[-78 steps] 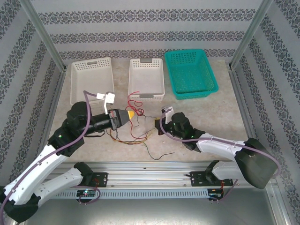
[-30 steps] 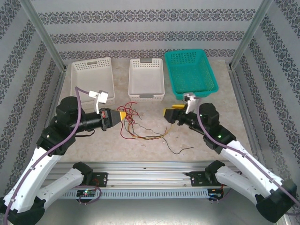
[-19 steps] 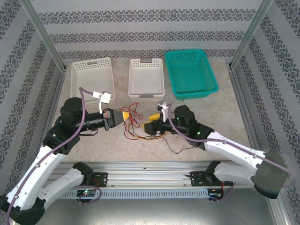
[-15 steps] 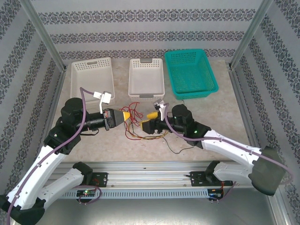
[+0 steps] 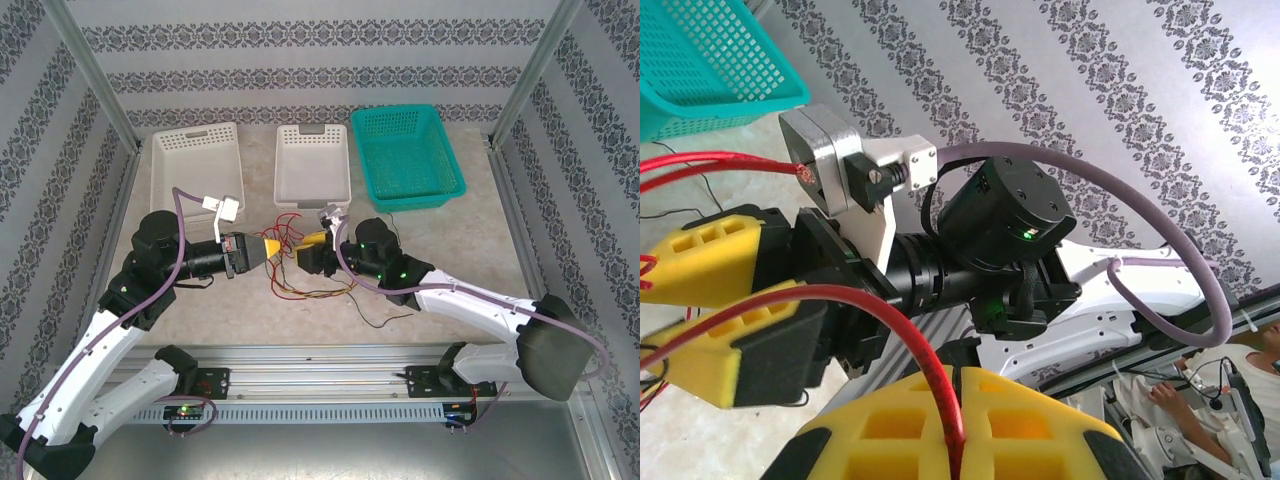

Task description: Untangle the cables

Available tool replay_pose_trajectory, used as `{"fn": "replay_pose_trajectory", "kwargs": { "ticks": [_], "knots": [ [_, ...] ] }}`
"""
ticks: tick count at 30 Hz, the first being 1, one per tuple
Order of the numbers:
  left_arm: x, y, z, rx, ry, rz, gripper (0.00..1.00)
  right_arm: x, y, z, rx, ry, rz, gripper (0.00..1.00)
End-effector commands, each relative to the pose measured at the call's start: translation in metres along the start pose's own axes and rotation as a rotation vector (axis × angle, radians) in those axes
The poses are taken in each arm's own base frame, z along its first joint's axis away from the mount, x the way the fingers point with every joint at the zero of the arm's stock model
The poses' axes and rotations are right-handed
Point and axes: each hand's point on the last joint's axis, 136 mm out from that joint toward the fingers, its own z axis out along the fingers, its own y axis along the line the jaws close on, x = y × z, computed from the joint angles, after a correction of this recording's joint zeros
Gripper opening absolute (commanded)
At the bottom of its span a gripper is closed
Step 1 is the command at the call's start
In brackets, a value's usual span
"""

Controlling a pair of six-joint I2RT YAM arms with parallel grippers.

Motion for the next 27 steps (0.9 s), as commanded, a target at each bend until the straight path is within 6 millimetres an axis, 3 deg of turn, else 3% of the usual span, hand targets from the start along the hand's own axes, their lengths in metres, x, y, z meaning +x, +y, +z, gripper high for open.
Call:
{"fn": "replay_pose_trajectory", "kwargs": {
  "ticks": [1, 5, 9, 17, 27],
  "knots": [
    [-0.003, -0.010, -0.003, 0.047, -0.019, 0.027, 0.00, -0.020, 0.007, 0.003, -0.004, -0.067, -0.038, 0.43],
    [0.000, -0.009, -0.004, 0.044, -0.010, 0.022, 0.00, -0.024, 0.004, 0.002, 0.018, -0.081, -0.038, 0.40],
    [0.003, -0.009, -0.007, 0.032, 0.001, 0.031, 0.00, -0.022, 0.003, -0.005, 0.034, -0.071, -0.043, 0.50],
    [0.011, 0.000, -0.005, -0.003, 0.041, 0.023, 0.00, -0.025, 0.005, -0.029, 0.053, -0.108, -0.084, 0.56],
    [0.008, -0.003, -0.004, 0.011, 0.034, 0.019, 0.00, -0.007, 0.028, -0.020, -0.124, -0.038, -0.055, 0.60]
  ]
}}
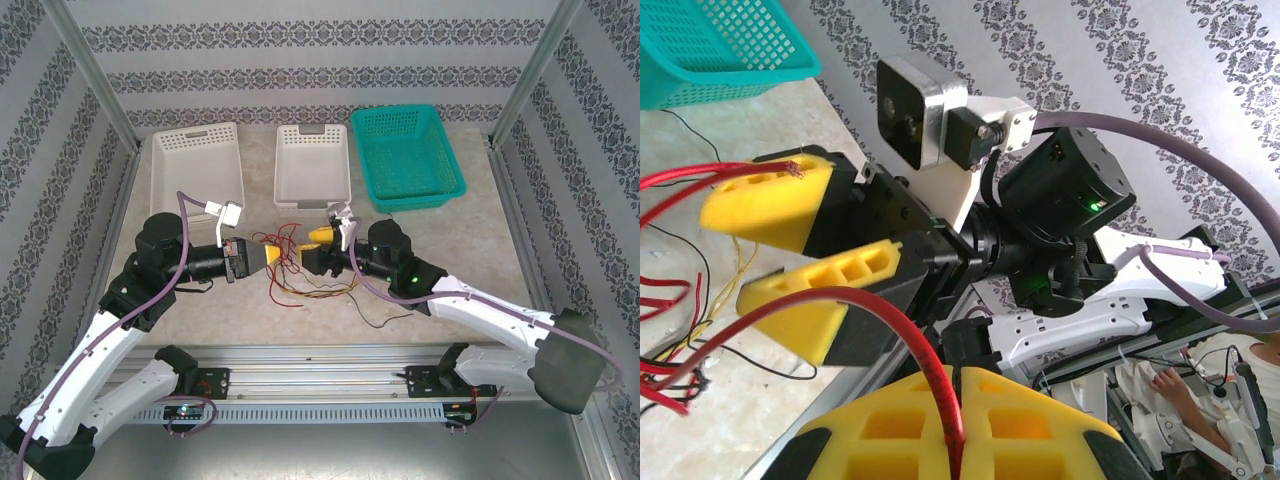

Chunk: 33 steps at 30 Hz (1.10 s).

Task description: Untangle the cables

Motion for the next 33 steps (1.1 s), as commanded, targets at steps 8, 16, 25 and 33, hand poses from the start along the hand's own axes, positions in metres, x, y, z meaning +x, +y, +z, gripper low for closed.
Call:
{"fn": "replay_pose_trajectory", "kwargs": {
  "ticks": [8, 16, 25, 33],
  "knots": [
    [-0.005, -0.013, -0.004, 0.044, -0.006, 0.035, 0.00, 0.015, 0.003, 0.010, -0.057, 0.034, 0.003, 0.60],
    [-0.005, -0.017, -0.005, 0.056, -0.010, 0.035, 0.00, 0.022, -0.005, 0.016, -0.033, 0.055, 0.003, 0.55],
    [-0.007, -0.018, -0.003, 0.074, -0.015, 0.033, 0.00, 0.019, -0.005, 0.020, -0.039, 0.047, 0.014, 0.43],
    [-0.008, -0.020, -0.004, 0.077, -0.017, 0.038, 0.00, 0.025, -0.009, 0.021, -0.029, 0.054, 0.024, 0.21]
  ]
}}
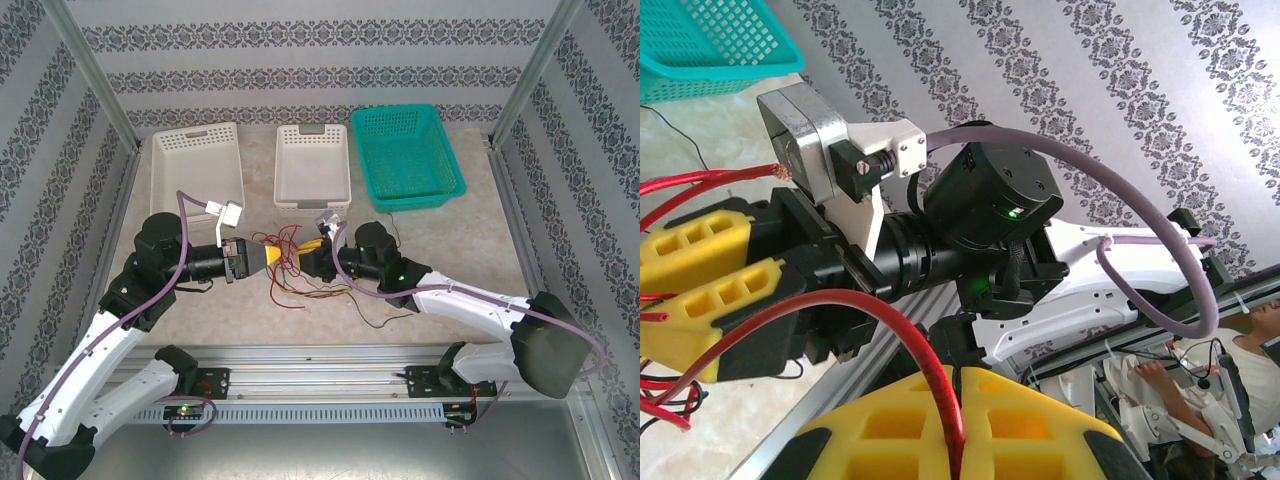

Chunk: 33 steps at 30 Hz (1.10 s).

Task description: Untangle the cables

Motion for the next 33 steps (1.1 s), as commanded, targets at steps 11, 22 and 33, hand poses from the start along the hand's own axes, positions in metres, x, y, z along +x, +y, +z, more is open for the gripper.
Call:
{"fn": "replay_pose_trajectory", "kwargs": {
  "ticks": [11, 22, 33],
  "knots": [
    [0.009, -0.002, -0.023, -0.097, -0.005, 0.092, 0.00, -0.002, -0.067, -0.039, 0.259, -0.064, 0.111, 0.00],
    [0.012, -0.008, -0.062, -0.286, -0.011, 0.197, 0.00, 0.027, -0.146, -0.107, 0.472, -0.148, 0.369, 0.00],
    [0.000, -0.013, -0.083, -0.385, -0.071, 0.257, 0.00, 0.028, -0.153, -0.160, 0.615, -0.228, 0.361, 0.00]
  ]
}}
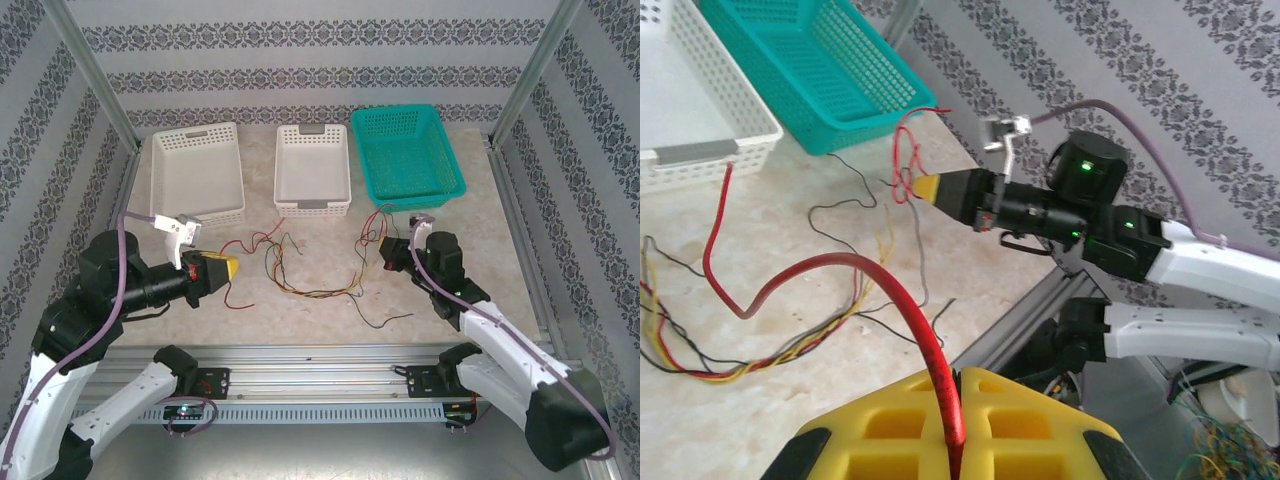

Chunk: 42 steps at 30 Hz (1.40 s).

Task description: Untangle the cables

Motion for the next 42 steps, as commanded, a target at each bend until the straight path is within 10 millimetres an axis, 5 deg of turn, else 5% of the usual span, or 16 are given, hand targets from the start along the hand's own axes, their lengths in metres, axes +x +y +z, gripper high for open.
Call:
{"fn": "replay_pose_trajectory", "kwargs": {
  "ticks": [1, 6, 12, 29, 36, 42],
  "knots": [
    [-0.004, 0.007, -0.007, -0.056, -0.028, 0.021, 0.00, 0.000, -0.012, -0.012, 0.049, -0.030, -0.012, 0.00],
    [-0.022, 0.004, 0.001, -0.041, -0.073, 0.025, 0.00, -0.001, -0.014, -0.026, 0.069, -0.063, -0.025, 0.00],
    [-0.066, 0.011, 0.021, -0.081, -0.166, 0.073, 0.00, -0.002, -0.005, -0.041, 0.034, -0.086, -0.028, 0.00],
    [-0.165, 0.077, 0.164, -0.233, -0.154, 0.043, 0.00, 0.009, 0.020, -0.075, -0.028, -0.066, -0.034, 0.00],
    [-0.199, 0.070, 0.223, -0.102, -0.190, -0.012, 0.00, 0.009, 0.029, -0.090, -0.045, -0.087, -0.047, 0.00],
    [-0.214, 0.057, 0.297, 0.007, -0.162, -0.002, 0.00, 0.011, 0.033, -0.101, -0.056, -0.096, -0.055, 0.00]
  ]
}}
